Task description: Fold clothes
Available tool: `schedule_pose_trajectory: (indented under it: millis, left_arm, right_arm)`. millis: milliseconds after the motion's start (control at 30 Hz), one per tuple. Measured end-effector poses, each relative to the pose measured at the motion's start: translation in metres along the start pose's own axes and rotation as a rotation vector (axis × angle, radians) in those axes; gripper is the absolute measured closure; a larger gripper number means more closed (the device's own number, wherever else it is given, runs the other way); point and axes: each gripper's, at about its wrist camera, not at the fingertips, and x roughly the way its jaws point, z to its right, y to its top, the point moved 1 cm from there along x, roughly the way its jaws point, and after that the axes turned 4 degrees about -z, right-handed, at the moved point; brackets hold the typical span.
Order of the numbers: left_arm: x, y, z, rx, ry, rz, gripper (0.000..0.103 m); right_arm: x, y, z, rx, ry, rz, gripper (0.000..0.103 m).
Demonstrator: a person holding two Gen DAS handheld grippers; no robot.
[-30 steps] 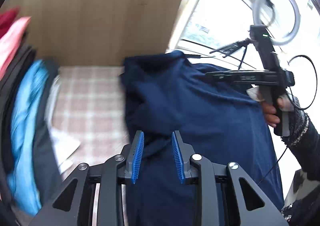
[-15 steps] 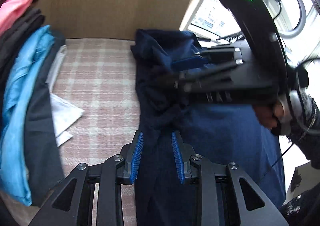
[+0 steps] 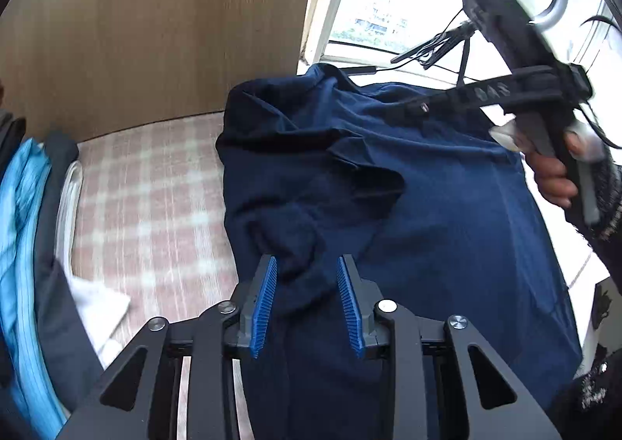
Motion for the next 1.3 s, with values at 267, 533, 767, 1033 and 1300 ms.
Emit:
schedule_pose_trajectory:
  millis: [267,533,767,1033,1300]
  left_arm:
    - [0.023,0.010,-0.005,0.009,0.002,-0.023,0.097]
    - [-0.045,-0.012,0.025,0.097,-0.207,0.119,0.089]
    - [-0.041,-0.046,0.036,0.193,-0.077,0.018,0.065]
    - [-0.017,-0.054,0.007,0.175,0.101,-0.001,0.065]
    - [0.008,-0.045,0.014,0.240,0.166,0.024,0.075]
  right_arm:
    - [0.044,0.003,-0.025,-0.098,-0.060,-0.058,0.071]
    - [-0.002,-0.034,0.034,0.081,-0.007,-0.005,0.091]
    - [-0.023,-0.033,0.052,0.102,-0.039,0.039,0.061]
    - [0.029,0.046,-0.039,-0.133,0.047,-0.050,0.060]
    - [0.072,0.071,-0.056,-0.157,0.052,-0.146,0.091]
